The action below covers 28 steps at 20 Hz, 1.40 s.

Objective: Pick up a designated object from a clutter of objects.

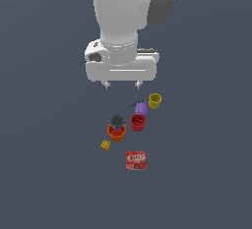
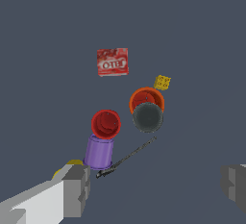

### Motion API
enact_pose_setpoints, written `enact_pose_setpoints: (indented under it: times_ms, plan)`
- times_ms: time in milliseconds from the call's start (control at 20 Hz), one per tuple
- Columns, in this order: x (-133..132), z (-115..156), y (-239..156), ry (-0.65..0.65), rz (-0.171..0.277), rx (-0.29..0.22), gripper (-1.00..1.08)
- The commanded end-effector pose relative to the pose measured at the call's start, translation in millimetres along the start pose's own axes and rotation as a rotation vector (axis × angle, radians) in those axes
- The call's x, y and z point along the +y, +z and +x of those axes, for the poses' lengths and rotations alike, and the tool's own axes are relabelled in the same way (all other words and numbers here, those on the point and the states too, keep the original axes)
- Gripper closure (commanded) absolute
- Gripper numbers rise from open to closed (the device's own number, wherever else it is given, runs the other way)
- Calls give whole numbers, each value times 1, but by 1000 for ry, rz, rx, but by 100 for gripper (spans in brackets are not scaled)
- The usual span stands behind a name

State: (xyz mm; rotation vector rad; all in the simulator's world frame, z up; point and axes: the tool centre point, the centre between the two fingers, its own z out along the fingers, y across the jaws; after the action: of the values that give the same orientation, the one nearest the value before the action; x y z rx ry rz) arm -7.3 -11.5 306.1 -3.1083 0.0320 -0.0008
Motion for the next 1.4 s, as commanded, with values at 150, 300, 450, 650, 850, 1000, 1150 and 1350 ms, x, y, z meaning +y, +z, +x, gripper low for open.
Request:
enact_pose_setpoints:
  times_ms: [150, 300, 450, 650, 850, 1000, 1150, 1350]
  plan:
    - [3, 3, 14, -40, -4, 0, -92]
    - [6, 6, 28, -79, -7, 0, -92]
    - [10, 9, 45, -128, -12, -1, -92]
    - [16, 12, 74, -212, -18, -2, -92]
    - [23, 13, 106, -307, -24, -4, -92]
    - [27, 13, 125, -366, -28, -5, -92]
    - [30, 12, 141, -414, -30, -6, -92]
    - [32, 11, 156, -461, -31, -8, -92]
